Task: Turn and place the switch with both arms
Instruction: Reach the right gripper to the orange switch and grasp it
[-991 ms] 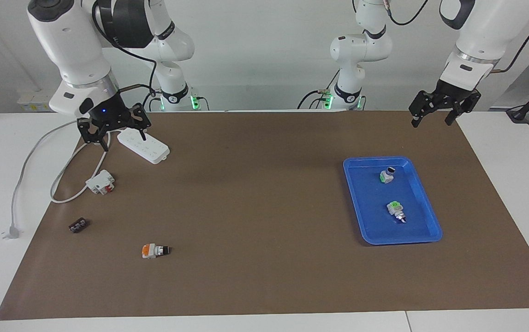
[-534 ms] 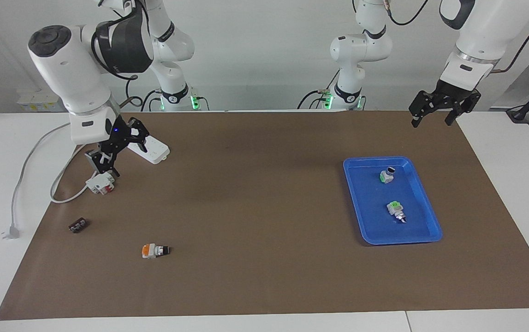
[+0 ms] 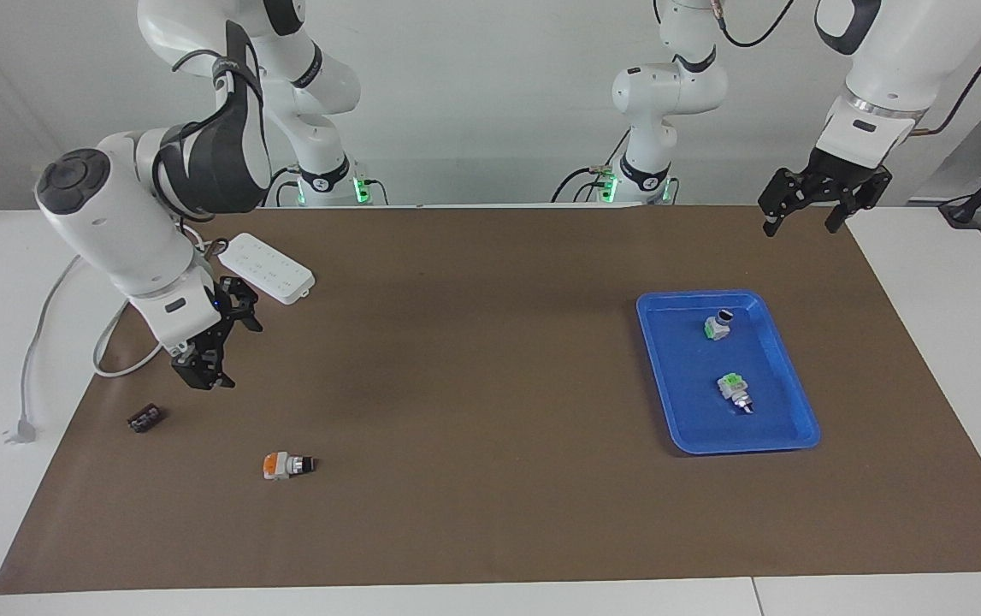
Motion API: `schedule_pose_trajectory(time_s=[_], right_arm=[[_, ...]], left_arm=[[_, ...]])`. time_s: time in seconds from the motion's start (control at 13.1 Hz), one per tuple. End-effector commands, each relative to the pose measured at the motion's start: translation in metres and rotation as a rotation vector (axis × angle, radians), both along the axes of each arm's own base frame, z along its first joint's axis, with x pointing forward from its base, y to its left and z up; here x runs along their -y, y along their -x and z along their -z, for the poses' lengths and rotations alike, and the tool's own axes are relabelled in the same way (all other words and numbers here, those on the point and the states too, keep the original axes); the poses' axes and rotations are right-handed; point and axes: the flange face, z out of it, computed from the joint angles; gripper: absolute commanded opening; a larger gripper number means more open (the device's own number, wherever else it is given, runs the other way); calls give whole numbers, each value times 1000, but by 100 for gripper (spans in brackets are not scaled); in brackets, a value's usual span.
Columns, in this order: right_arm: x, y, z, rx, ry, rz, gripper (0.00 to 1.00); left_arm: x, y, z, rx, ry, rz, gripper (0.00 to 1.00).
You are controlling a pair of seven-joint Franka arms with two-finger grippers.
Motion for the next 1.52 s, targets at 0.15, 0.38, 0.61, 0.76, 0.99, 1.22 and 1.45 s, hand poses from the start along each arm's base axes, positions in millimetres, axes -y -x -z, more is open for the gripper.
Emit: schedule_pose_trajectory(time_s=[0.15, 0.38, 0.61, 0.76, 0.99, 1.22, 1.45], right_arm=[[-10, -33, 51, 15, -39, -93, 100], [-12, -53, 90, 12, -65, -144, 100], [-8, -67, 118, 25, -46, -187, 100], [-6, -72, 134, 45, -42, -224, 100], [-4, -81, 154, 94, -13, -259, 100], [-4, -83, 161, 126, -6, -284, 100], [0, -77, 177, 138, -11, -303, 100]], left_arm=[[-2, 3, 1, -8, -19, 2, 100], [-2, 3, 1, -8, -19, 2, 100], [-2, 3, 1, -8, -19, 2, 100], [-2, 3, 1, -8, -19, 2, 100], [-2, 3, 1, -8, -19, 1, 100], [-2, 3, 1, -8, -19, 1, 100], [-2, 3, 1, -8, -19, 2, 100]])
